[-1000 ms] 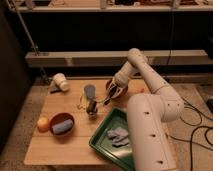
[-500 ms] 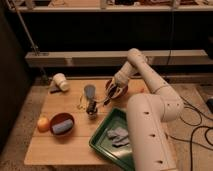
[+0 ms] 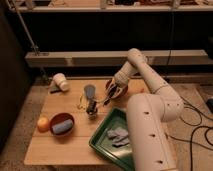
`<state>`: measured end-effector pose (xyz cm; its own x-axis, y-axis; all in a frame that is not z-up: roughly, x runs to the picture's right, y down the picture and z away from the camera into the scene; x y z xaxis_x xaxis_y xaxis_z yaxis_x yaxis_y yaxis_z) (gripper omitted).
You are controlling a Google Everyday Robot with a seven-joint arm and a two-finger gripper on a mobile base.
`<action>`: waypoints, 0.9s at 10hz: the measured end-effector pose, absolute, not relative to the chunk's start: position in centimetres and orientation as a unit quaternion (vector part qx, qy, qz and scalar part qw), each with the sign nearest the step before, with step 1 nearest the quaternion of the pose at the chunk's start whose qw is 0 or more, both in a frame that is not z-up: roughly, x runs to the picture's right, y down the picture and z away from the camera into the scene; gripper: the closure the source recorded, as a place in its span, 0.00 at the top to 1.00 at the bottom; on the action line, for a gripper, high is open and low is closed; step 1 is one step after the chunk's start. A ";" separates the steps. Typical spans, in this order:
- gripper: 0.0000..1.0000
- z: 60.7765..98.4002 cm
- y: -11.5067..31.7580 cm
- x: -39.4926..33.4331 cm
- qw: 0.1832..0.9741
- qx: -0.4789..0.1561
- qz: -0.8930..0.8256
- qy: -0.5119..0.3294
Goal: Place brush in metal cup
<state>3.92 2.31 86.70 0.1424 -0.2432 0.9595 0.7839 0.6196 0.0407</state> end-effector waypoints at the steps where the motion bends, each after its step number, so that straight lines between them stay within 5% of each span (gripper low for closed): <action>1: 0.59 86.7 2.3 3.9 0.714 -0.247 -0.359 -0.547; 3: 0.78 86.7 2.3 3.9 0.714 -0.247 -0.359 -0.547; 9: 0.80 86.7 2.3 4.0 0.715 -0.247 -0.359 -0.547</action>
<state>3.95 2.29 86.69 0.1428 -0.2434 0.9594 0.7835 0.6200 0.0406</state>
